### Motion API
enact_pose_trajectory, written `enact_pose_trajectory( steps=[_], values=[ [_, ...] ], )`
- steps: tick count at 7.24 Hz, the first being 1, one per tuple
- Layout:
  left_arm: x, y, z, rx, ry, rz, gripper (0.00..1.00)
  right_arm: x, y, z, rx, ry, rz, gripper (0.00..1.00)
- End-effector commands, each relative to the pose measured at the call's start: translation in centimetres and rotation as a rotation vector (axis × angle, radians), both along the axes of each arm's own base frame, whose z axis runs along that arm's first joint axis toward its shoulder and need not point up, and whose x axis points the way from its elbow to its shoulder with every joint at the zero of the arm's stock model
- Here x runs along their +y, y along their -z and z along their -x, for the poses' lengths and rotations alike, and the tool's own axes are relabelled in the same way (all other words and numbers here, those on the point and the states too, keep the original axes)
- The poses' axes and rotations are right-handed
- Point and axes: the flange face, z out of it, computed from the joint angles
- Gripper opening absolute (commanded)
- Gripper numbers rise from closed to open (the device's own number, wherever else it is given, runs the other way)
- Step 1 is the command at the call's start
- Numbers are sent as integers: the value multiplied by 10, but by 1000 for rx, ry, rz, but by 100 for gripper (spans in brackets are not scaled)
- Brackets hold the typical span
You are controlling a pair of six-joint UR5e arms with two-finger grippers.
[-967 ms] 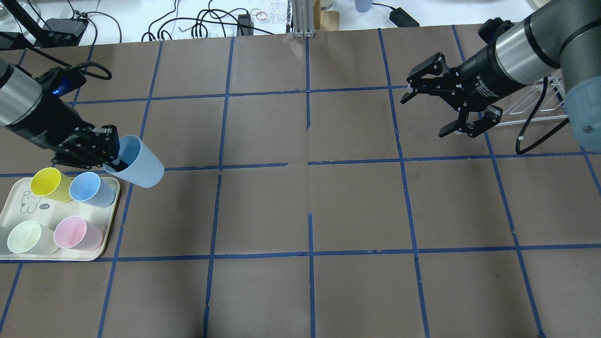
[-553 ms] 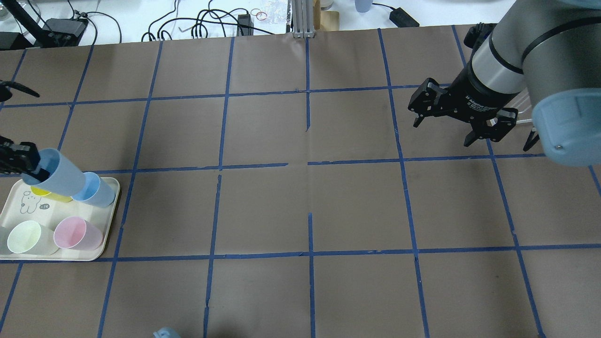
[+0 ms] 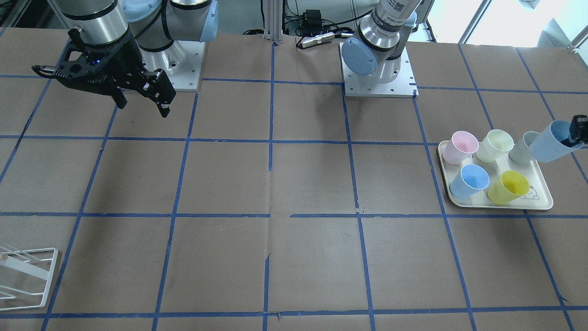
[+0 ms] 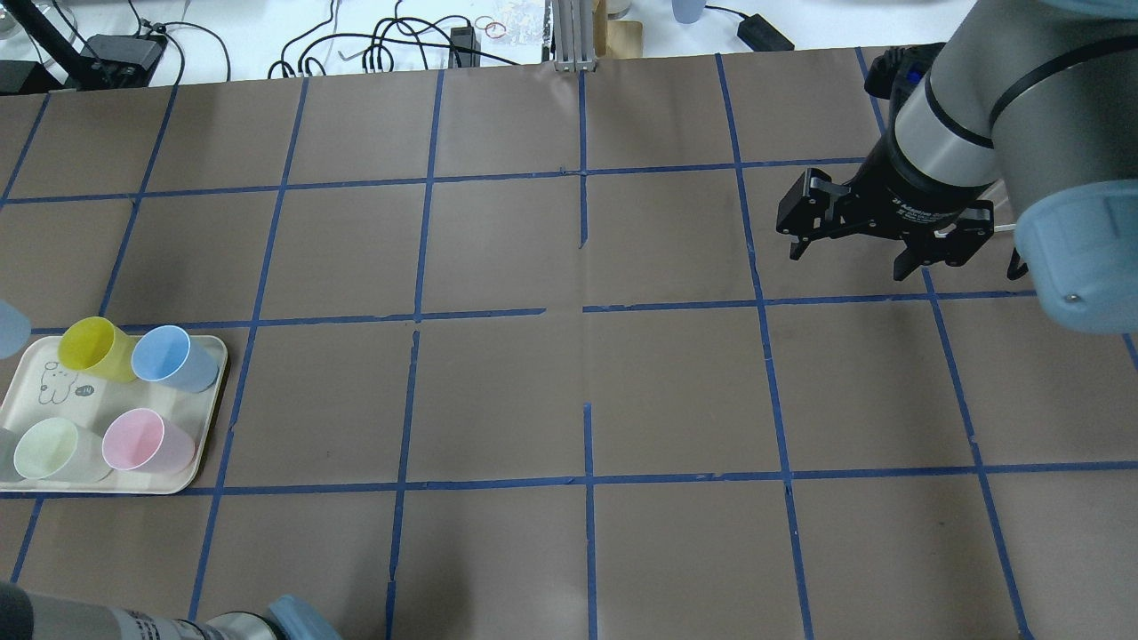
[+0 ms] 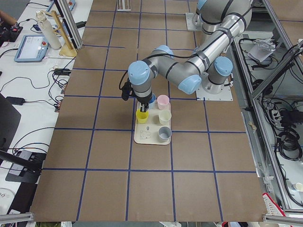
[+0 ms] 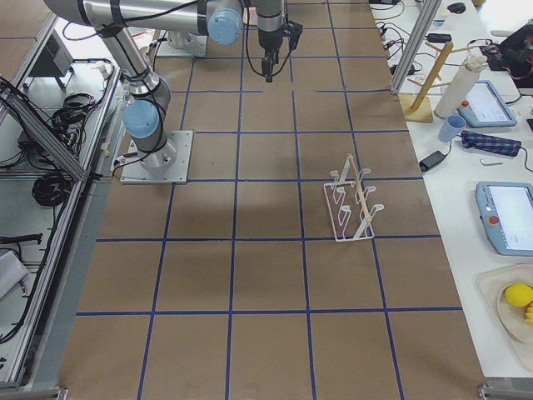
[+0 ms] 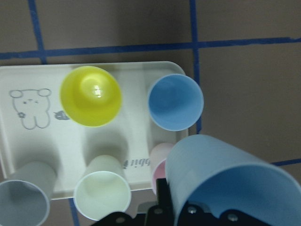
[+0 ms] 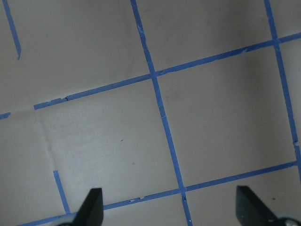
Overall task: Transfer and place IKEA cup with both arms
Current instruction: 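Lower the cup with the left gripper onto the white tray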
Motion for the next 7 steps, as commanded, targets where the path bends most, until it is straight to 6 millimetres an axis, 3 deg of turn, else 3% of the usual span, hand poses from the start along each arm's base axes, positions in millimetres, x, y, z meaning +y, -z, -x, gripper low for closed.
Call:
enact_pose_trajectory(
  steps=[1, 3, 7],
  values=[
    [-6, 50, -64, 10, 86, 16, 0, -1, -4, 4, 6, -37, 0, 100],
    [-8, 99, -67, 70, 86, -18, 0, 3, -8, 6, 48, -42, 0, 100],
    [-22, 137, -87, 44, 103, -6, 0, 10, -16, 2, 36, -46, 19, 100]
  ],
)
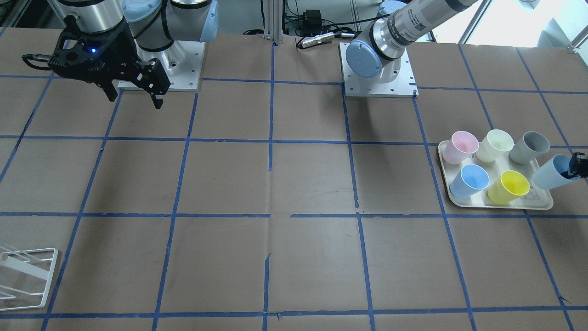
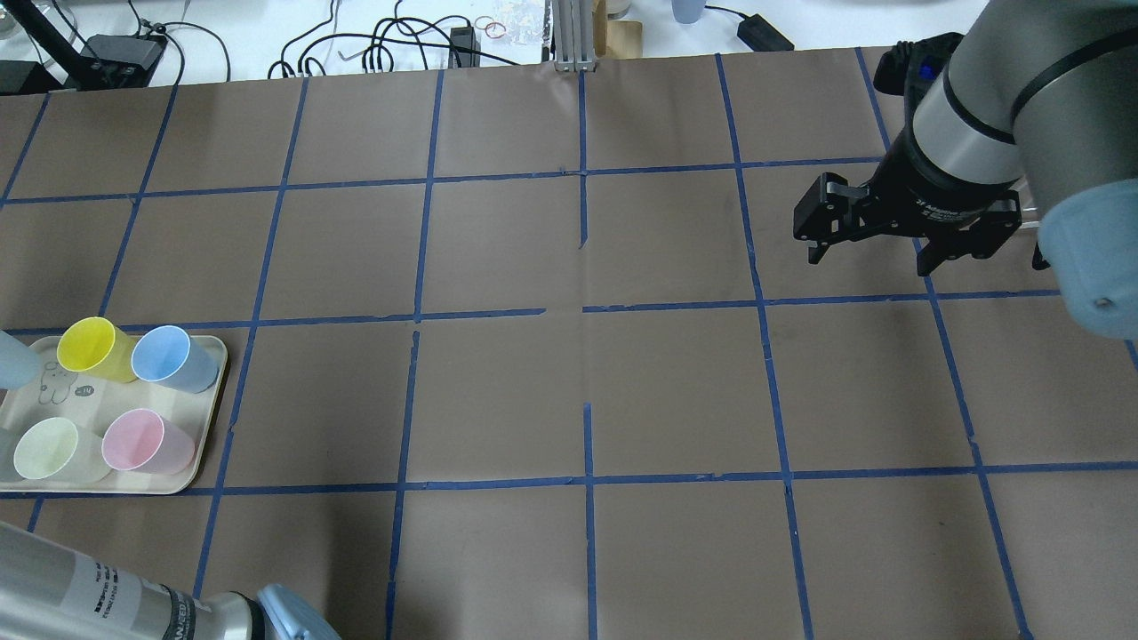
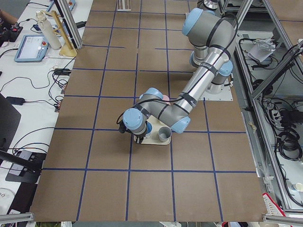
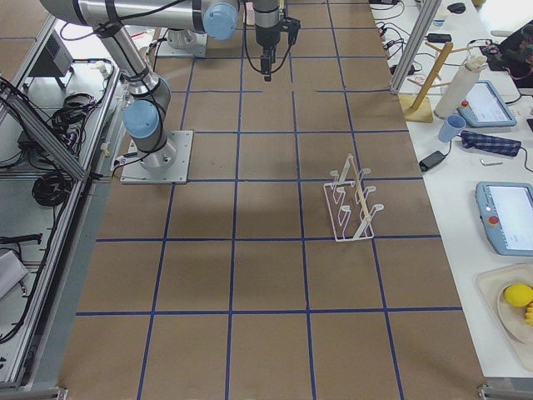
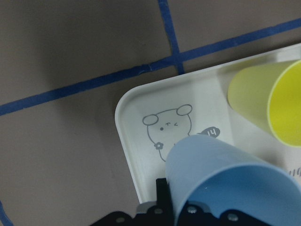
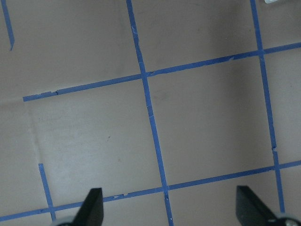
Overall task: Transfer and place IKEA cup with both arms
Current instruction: 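Set the cup upright on the tray corner with the left gripper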
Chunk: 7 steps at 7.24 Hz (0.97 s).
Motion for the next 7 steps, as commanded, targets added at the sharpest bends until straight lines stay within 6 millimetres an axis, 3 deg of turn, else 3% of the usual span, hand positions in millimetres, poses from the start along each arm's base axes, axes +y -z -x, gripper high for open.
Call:
enact_pose_trajectory(
  steps=[1, 7],
  values=[
    [-3, 17, -4, 7, 7, -4, 0, 1, -2, -1, -8, -4, 6, 100],
    [-7, 36, -9, 12, 8, -3, 0, 3, 0, 0, -6, -2, -9, 100]
  ],
)
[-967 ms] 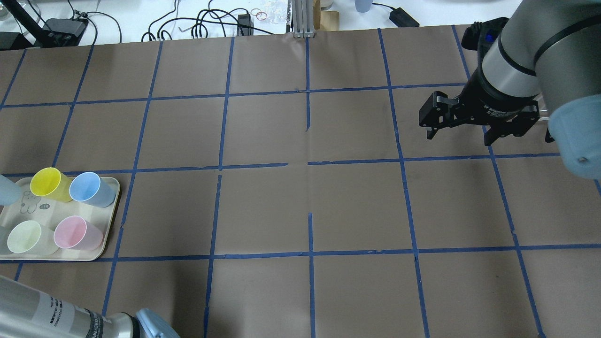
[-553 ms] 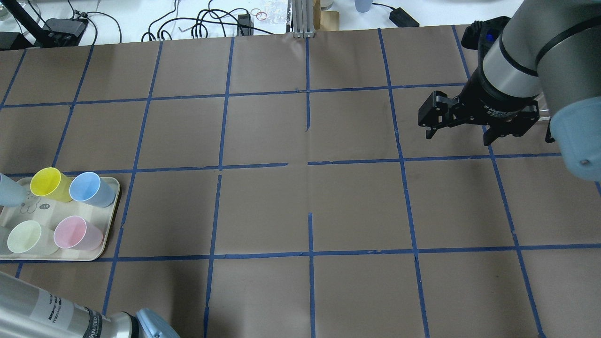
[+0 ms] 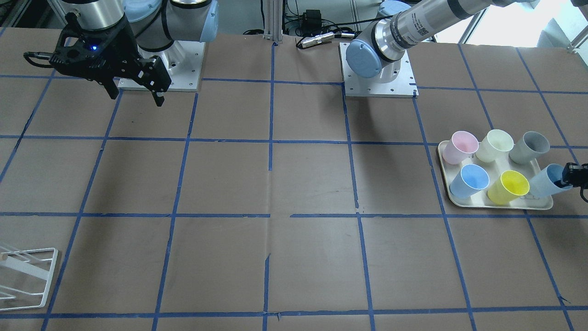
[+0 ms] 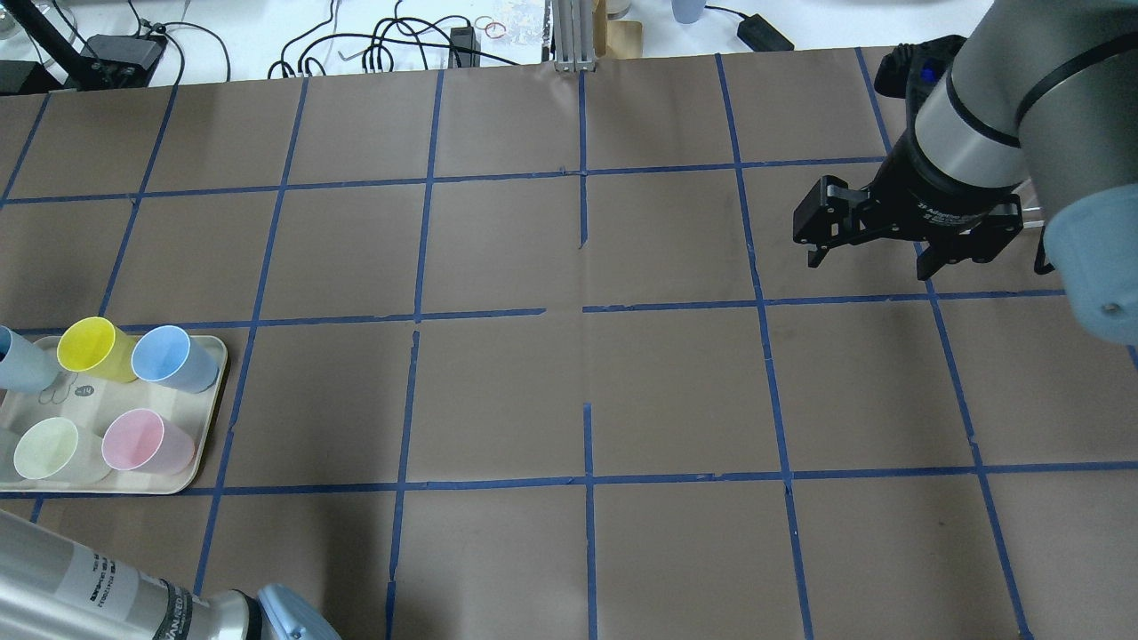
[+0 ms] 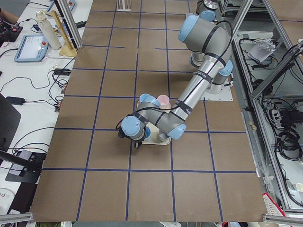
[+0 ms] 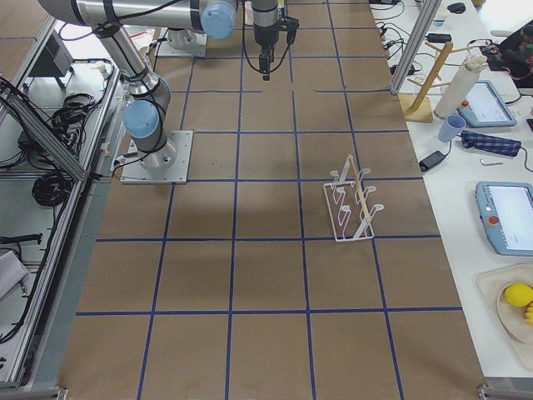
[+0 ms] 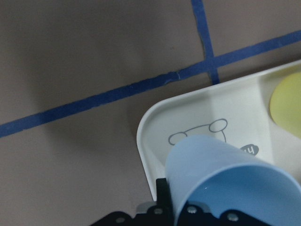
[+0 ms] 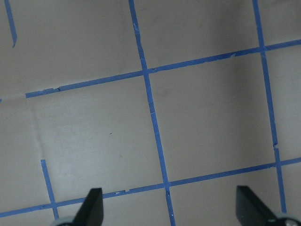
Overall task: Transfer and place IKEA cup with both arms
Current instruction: 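Set the cup upright on the tray corner with the left gripper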
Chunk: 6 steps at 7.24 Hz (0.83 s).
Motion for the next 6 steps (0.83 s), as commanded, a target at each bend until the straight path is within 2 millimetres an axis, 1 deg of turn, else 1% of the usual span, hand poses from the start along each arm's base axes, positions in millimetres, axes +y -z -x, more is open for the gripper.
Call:
enact_pose_trajectory(
  steps=[1, 3, 4, 5, 6],
  values=[
    [0, 3, 0, 2, 0, -1, 0, 0, 0, 0, 1, 0, -3, 100],
    [-1, 3, 1, 4, 0, -1, 0, 0, 1, 0, -2, -1, -3, 100],
    [-1, 3, 0, 1, 2, -2, 11, 0, 1, 1, 0, 0, -5, 100],
    [-1, 4, 0, 2, 2, -3, 34, 1, 1, 0, 0, -3, -6, 100],
    [-1, 7, 0, 6, 1, -3, 40, 4, 2, 0, -1, -4, -29, 100]
  ],
)
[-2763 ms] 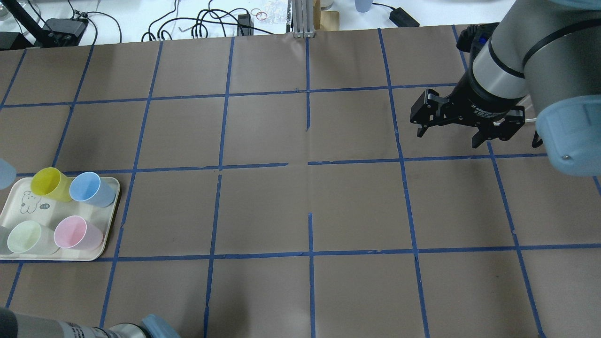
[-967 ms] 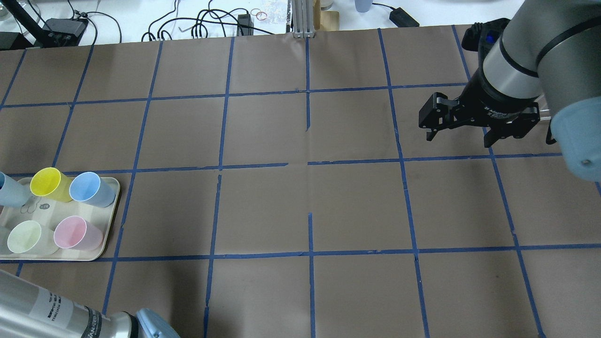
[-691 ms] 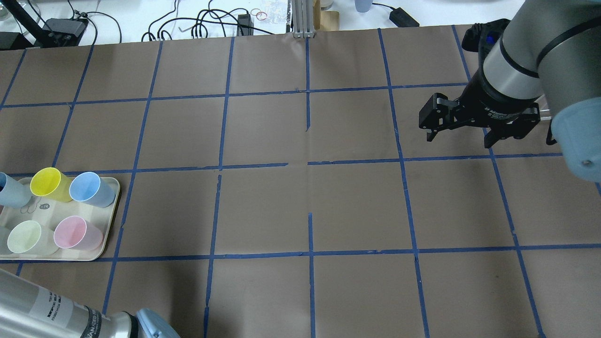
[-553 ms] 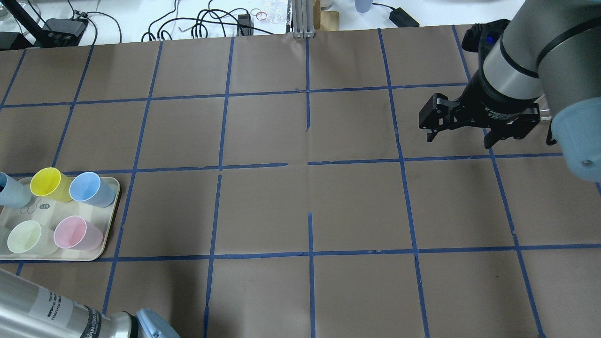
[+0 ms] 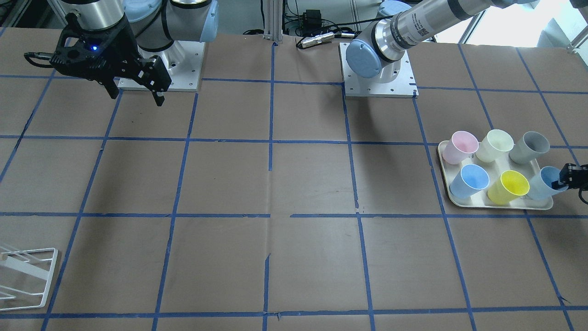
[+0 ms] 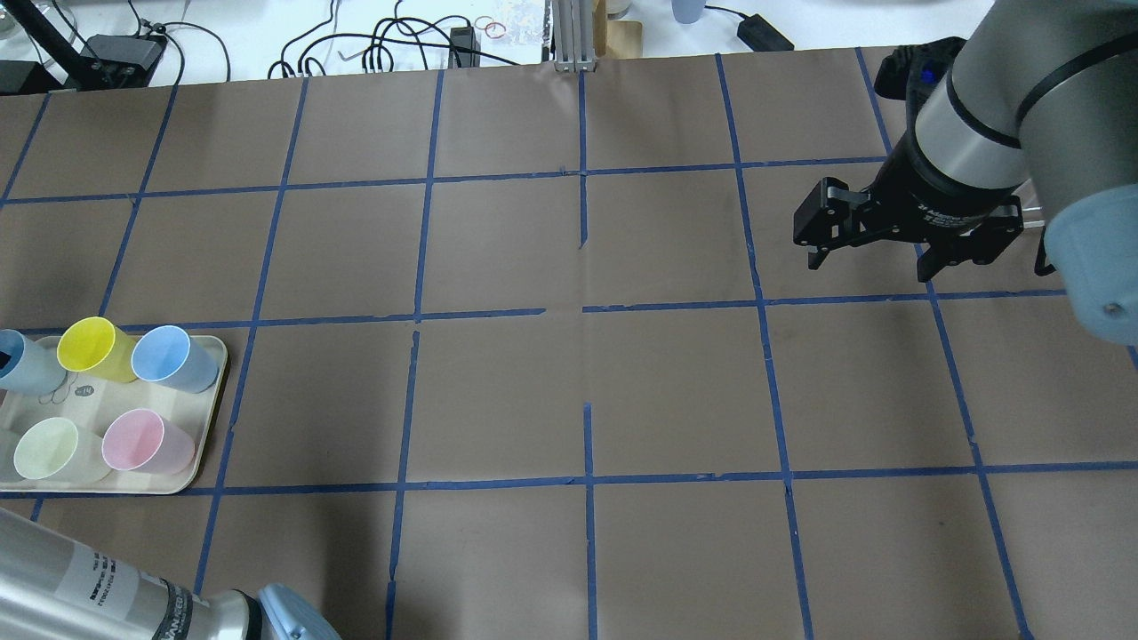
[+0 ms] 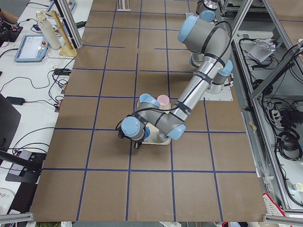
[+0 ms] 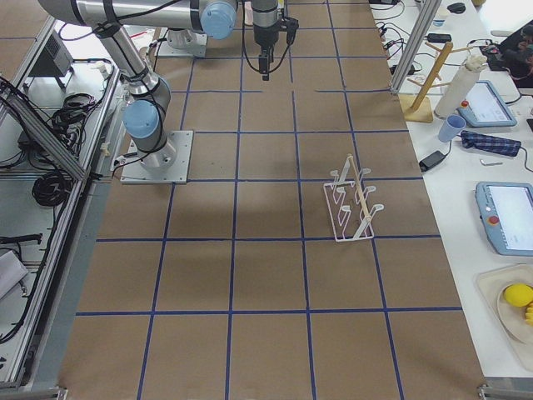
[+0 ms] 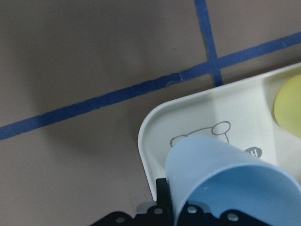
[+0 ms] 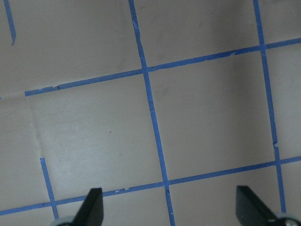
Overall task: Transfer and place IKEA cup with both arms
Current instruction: 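Set the cup upright on the tray corner with the left gripper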
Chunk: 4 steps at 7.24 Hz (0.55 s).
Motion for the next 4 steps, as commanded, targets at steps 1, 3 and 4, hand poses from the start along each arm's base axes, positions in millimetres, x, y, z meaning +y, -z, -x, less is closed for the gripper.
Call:
enact_pose_trajectory(
  steps=[1, 3, 4],
  values=[
    [-4, -2, -4, -3, -1, 9, 45, 3, 0, 0, 0, -1, -16, 100],
    [-13, -39, -8, -3, 3, 6, 50, 4, -1, 0, -2, -2, -13, 100],
    [-17, -75, -3, 25, -8, -19, 64, 4, -1, 0, -2, -2, -13, 100]
  ],
)
